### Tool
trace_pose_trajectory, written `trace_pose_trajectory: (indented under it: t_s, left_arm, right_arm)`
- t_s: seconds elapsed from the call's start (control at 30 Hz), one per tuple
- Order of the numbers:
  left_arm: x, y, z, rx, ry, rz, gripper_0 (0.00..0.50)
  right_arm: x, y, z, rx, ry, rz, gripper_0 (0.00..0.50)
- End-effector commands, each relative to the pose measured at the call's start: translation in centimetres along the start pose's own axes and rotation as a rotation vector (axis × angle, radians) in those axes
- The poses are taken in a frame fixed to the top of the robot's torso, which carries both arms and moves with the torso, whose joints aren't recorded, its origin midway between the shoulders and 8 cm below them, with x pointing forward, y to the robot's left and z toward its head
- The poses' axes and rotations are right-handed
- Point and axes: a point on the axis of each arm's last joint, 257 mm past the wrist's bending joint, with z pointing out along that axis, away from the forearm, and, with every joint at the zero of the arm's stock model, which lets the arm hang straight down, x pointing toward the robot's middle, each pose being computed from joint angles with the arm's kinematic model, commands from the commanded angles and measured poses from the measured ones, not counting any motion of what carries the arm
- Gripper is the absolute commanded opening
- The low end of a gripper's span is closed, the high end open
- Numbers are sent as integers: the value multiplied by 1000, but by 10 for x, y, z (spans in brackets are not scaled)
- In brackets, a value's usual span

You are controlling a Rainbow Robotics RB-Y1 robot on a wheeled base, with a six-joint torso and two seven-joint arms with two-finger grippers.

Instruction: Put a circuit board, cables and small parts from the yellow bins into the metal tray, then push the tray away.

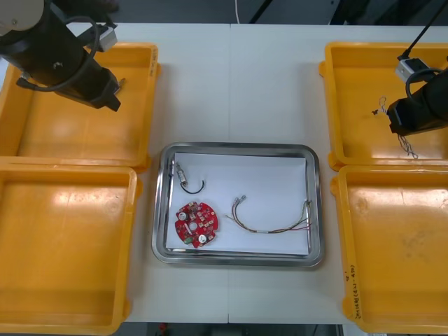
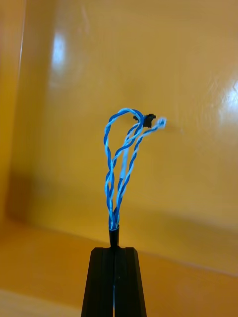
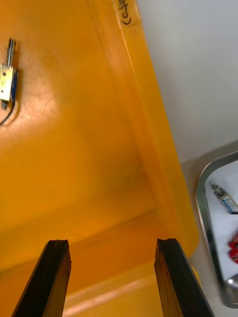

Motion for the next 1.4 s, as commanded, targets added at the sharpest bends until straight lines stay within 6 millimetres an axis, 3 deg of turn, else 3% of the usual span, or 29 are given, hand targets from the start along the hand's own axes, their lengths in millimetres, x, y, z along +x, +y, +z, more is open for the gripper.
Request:
trace_pose_trajectory:
  t_s: [0.03,0.13,0.37,0.67,1.0,1.27,1.4]
  left_arm:
    - [-35,36,-32,-72,-98,84,500]
    - [-39,46,-29,-78,-111,113,500]
    - [-50,69,-18,-104,-140,191,500]
    - [-70,82,-3,-112,-211,266,500]
    - [-95,79,22,-114,-297,293,500]
    - [-109,72,41,-142,-344,317,500]
    - [-110,70,47,-142,-348,317,500]
  right_arm:
    - [-6,-13,-44,43,-20,-55,0]
    - [1,-6,-60,49,1,-93,0]
    - [-26,30,-90,38,-121,-236,0]
    - [-24,89,-99,-75,-158,-413,0]
    - [-9,149,-94,-74,-132,-660,0]
    - [19,191,-70,-91,-50,-872,0]
    - [18,207,-61,-80,-59,-996,0]
